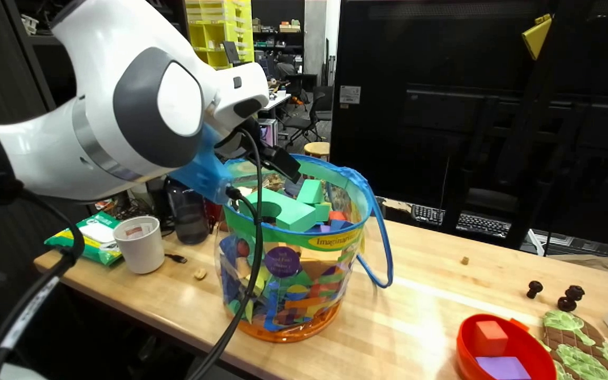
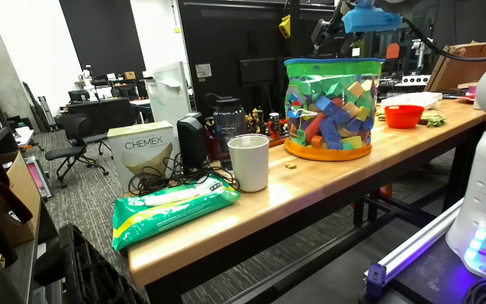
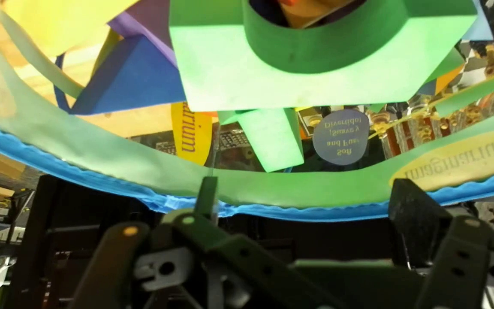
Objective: Take the orange block out of the bag and put it into the bowl
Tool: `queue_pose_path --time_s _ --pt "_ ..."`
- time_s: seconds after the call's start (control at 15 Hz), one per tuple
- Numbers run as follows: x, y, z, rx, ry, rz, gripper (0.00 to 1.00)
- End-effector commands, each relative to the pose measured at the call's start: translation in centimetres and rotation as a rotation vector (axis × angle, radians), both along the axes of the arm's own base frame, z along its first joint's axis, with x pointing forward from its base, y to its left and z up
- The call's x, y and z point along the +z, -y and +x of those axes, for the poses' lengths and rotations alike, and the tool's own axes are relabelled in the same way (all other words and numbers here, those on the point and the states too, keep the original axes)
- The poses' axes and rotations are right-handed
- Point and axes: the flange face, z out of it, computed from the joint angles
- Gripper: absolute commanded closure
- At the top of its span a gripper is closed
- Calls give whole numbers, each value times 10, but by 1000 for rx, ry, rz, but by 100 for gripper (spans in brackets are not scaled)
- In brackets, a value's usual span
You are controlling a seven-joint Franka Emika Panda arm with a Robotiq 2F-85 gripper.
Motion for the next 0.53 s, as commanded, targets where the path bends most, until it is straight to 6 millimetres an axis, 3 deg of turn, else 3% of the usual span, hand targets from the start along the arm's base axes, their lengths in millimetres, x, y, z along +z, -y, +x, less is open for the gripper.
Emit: queue_pose_path --time_s 0.0,0.47 --pt "-5 4 -5 90 -82 29 0" --pt "-11 11 -1 128 -108 49 0"
